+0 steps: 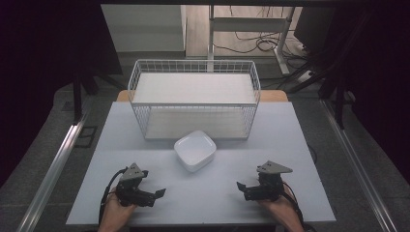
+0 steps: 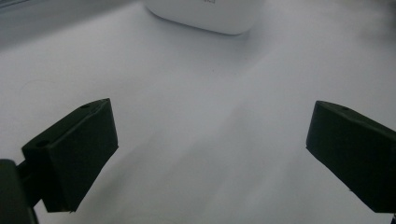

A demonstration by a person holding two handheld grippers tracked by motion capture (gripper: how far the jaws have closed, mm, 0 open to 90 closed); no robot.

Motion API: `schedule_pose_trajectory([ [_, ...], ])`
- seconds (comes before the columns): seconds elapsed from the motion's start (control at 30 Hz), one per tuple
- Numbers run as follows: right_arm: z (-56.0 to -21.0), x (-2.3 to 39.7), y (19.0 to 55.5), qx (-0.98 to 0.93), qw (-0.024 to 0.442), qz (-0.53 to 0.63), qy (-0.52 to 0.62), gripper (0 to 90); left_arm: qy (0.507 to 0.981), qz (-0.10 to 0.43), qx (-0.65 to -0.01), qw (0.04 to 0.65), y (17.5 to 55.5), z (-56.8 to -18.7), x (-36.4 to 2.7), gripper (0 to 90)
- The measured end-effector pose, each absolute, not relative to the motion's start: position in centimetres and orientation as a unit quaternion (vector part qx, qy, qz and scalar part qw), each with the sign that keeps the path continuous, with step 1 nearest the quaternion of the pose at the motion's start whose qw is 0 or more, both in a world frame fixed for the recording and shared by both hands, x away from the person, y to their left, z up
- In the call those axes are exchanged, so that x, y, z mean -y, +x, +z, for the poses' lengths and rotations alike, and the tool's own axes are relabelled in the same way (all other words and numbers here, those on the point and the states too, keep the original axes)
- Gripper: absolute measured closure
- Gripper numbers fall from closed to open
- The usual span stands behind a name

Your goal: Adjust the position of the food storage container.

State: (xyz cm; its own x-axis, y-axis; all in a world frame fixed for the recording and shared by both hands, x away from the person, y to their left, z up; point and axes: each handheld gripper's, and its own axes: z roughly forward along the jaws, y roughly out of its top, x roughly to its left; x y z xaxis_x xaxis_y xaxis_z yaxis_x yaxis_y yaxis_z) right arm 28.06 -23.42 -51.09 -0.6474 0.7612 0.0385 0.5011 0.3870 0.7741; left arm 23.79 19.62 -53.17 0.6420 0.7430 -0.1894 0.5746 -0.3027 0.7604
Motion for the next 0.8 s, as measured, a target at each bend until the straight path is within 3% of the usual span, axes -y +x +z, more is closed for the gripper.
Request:
schedule_pose_trajectory([
  [0.27,-50.4,22.9,28.6,-0.821,0.150,0.395,0.383,0.5,0.800,0.094,-0.410,0.429,24.0,-52.8,-19.0,2.5],
  [0.5,-49.7,22.0,29.9,-0.823,0.151,0.390,0.385,5.2,0.795,0.114,-0.408,0.433,24.8,-51.6,-18.3,11.2],
  [0.6,-49.3,21.5,30.5,-0.822,0.150,0.394,0.383,12.0,0.783,0.102,-0.420,0.448,25.7,-51.3,-18.4,18.1],
  [0.7,-48.9,20.6,31.6,-0.825,0.148,0.394,0.377,24.6,0.779,0.102,-0.424,0.451,26.5,-51.0,-18.3,29.6],
  [0.73,-48.9,20.6,31.6,-0.825,0.148,0.394,0.377,24.6,0.778,0.100,-0.425,0.452,26.7,-51.0,-18.3,29.6],
  [0.77,-48.6,20.1,32.2,-0.823,0.149,0.399,0.375,30.8,0.780,0.100,-0.424,0.450,27.3,-50.8,-18.1,35.6],
  [0.8,-48.6,20.1,32.2,-0.823,0.149,0.399,0.375,30.8,0.780,0.100,-0.424,0.450,27.3,-50.8,-18.1,38.9],
])
